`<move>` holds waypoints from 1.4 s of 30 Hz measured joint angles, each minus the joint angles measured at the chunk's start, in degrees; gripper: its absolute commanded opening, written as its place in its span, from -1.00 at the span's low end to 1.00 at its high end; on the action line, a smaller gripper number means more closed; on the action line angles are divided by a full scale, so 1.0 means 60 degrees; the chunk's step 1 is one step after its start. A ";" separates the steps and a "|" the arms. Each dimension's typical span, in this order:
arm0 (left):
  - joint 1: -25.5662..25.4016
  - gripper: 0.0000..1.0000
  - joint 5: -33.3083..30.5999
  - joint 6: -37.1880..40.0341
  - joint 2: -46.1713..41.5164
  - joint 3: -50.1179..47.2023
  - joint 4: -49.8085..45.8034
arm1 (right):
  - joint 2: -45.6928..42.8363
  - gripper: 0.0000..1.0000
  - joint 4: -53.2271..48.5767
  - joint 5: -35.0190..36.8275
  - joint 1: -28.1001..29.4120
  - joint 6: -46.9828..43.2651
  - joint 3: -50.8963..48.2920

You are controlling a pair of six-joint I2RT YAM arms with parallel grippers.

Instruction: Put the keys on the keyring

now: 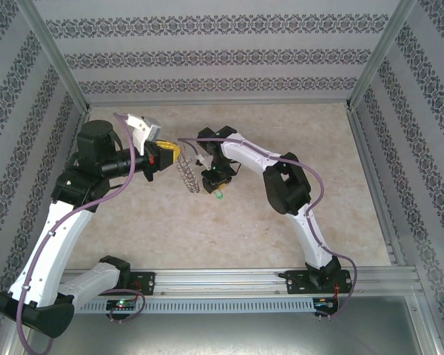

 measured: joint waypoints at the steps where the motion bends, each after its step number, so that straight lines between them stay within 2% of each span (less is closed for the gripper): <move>1: 0.0000 -1.00 0.0000 0.0000 -0.0004 0.0000 0.0000 | 0.0044 -0.23 -0.0131 0.0146 0.0029 -0.0073 0.0197; 15: 0.0124 -1.00 0.0004 0.0000 -0.0004 0.0000 -0.0018 | 0.0798 -0.20 -0.0918 0.0852 0.0444 -0.1104 0.1213; 22: 0.0189 -1.00 0.0022 0.0000 -0.0004 0.0000 -0.0029 | 0.1315 -0.19 -0.1264 0.1213 0.0455 -0.1337 0.2299; 32: 0.0222 -1.00 0.0051 0.0000 -0.0004 0.0000 -0.0044 | 0.1508 -0.16 -0.1497 0.1392 0.0521 -0.1534 0.2368; 42: 0.0251 -1.00 0.0073 0.0000 -0.0004 0.0000 -0.0051 | 0.1650 -0.33 -0.1293 0.1049 0.0510 -0.1530 0.2229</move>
